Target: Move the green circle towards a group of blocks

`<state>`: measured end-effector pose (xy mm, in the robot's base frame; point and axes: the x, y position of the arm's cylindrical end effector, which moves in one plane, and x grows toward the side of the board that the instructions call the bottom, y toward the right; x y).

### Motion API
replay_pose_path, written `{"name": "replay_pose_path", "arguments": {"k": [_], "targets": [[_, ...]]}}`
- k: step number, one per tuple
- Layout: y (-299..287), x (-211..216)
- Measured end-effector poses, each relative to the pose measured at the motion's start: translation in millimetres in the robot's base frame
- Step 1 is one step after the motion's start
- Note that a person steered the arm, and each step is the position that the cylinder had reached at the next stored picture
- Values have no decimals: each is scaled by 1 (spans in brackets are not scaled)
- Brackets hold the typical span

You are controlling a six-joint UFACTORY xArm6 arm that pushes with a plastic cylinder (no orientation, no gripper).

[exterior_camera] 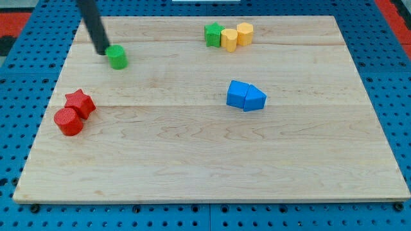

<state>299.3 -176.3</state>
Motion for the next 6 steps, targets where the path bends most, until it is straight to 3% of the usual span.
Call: {"name": "replay_pose_path", "arguments": {"k": [1,3,4,5,6], "targets": [[58,-6],[-23,6],[30,37],[134,34],[151,32]]}}
